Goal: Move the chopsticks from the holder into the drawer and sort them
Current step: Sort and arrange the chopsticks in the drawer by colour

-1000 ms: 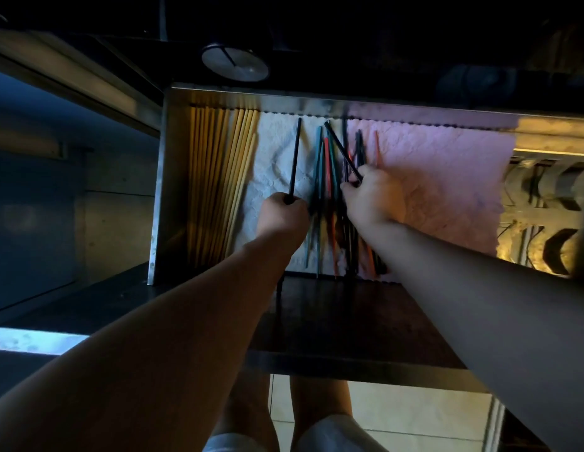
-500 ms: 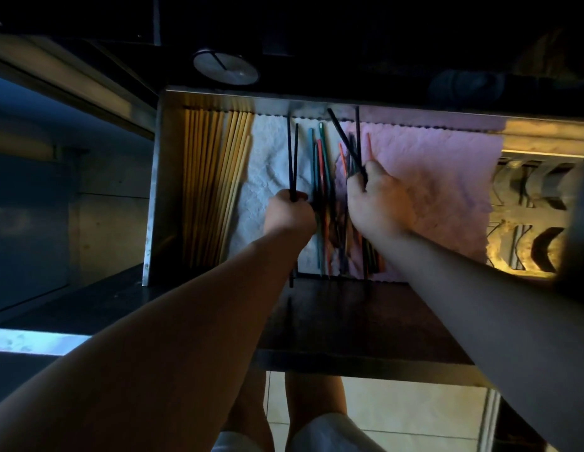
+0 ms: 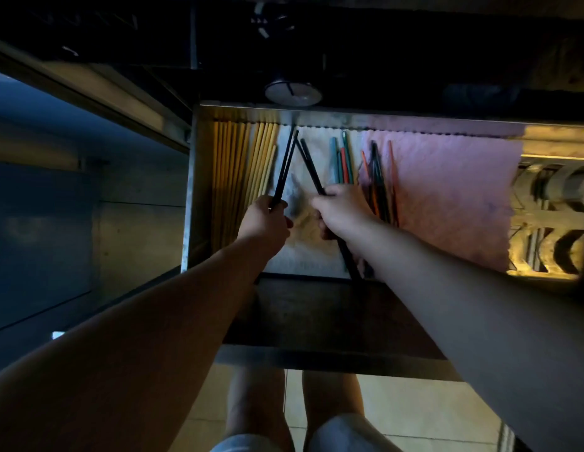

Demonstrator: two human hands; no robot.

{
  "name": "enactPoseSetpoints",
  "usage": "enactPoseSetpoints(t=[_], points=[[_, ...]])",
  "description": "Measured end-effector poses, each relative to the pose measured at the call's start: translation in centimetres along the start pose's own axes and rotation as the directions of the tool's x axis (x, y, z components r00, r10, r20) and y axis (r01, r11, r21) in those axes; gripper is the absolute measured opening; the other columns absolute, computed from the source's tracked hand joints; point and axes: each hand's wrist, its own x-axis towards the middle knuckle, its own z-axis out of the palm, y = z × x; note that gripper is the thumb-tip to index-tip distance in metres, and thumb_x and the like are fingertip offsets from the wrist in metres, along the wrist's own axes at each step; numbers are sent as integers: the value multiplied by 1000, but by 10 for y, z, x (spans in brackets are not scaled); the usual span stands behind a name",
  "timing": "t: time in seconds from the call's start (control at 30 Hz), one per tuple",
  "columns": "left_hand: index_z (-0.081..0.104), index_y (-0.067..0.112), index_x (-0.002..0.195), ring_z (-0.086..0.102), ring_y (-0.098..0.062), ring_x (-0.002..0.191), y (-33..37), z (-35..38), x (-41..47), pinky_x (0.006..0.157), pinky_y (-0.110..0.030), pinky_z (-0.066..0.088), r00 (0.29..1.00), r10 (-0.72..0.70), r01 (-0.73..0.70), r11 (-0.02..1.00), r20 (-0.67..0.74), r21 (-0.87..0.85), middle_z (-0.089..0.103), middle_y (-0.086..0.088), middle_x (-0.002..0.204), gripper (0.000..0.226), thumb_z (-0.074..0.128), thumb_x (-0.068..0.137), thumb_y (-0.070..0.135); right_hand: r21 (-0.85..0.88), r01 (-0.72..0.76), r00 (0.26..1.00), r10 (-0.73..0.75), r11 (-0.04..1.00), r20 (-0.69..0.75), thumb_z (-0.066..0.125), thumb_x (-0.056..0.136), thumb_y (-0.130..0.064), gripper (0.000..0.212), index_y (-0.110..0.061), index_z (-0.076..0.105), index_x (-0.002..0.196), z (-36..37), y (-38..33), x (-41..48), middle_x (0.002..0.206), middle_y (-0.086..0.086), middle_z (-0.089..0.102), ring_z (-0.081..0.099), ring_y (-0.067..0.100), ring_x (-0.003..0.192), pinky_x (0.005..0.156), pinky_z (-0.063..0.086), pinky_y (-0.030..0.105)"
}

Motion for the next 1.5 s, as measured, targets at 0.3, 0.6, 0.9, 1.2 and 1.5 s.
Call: enactPoseSetpoints(t=[0.3,0.6,0.9,1.2,1.5], points=[[59,17,116,64,-22,92,-9,-19,2,65,-29,51,998,24,-38,967,58,252,66,-4,104,28,63,89,15,165,-168,981,181,972,-67,63,90,-28,14,-20,60,79,40,-11,7,93,17,68,68,33,86,80,57,51],[56,14,120,60,-18,92,-4,-41,1,74,-31,52,987,131,-159,898,95,410,64,-4,106,35,66,87,11,235,-189,950,238,953,-201,64,90,-20,24,-10,64,111,67,-11,9,99,9,62,64,30,100,92,53,47],[44,15,133,51,-32,119,1,-54,3,87,-43,47,962,218,-268,672,161,690,48,-14,136,49,61,87,8,58,-127,914,140,990,-381,56,84,-20,17,-20,72,82,66,-8,2,87,3,72,68,25,81,71,57,34],[-11,32,152,-14,-22,148,-25,-57,9,115,-50,18,840,205,-538,198,502,819,-26,10,158,100,62,87,14,19,-147,950,147,989,-276,56,88,-14,20,-18,72,98,78,-11,4,105,5,71,66,24,95,85,57,38],[4,30,154,-8,-24,149,-22,-49,2,116,-49,15,859,279,-499,273,429,822,-13,8,162,85,59,90,17,-11,-93,956,86,996,-280,55,86,-19,18,-24,71,95,52,2,2,103,2,72,67,21,95,85,56,37]])
